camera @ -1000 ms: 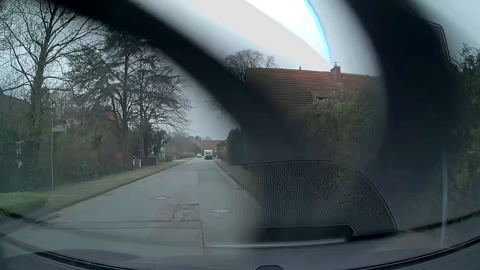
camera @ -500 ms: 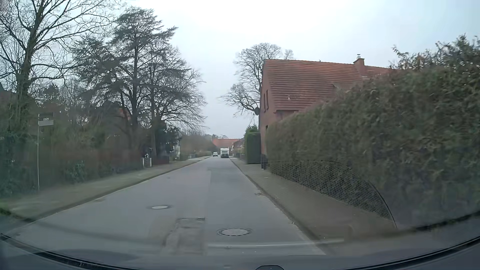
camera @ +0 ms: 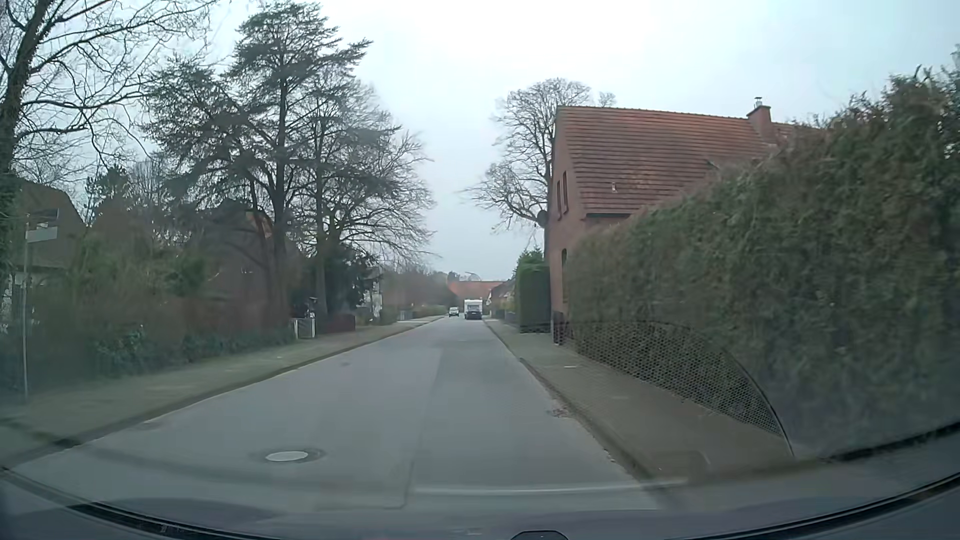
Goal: Follow the waypoints while adhering to traffic rules and regulations
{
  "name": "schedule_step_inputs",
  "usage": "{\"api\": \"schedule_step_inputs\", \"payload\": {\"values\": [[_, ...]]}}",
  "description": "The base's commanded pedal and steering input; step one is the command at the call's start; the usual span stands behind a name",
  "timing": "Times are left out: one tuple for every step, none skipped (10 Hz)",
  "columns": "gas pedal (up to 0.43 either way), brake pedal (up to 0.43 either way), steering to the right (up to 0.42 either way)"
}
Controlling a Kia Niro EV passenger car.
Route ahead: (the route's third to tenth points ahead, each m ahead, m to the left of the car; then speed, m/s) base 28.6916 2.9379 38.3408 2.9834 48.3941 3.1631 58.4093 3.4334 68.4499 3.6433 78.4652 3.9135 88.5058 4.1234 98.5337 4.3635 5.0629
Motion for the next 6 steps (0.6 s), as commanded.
{"api": "schedule_step_inputs", "payload": {"values": [[0.098,0.000,-0.042],[0.098,0.000,-0.043],[0.098,0.000,-0.044],[0.098,0.000,-0.047],[0.098,0.000,-0.040],[0.098,0.000,-0.030]]}}
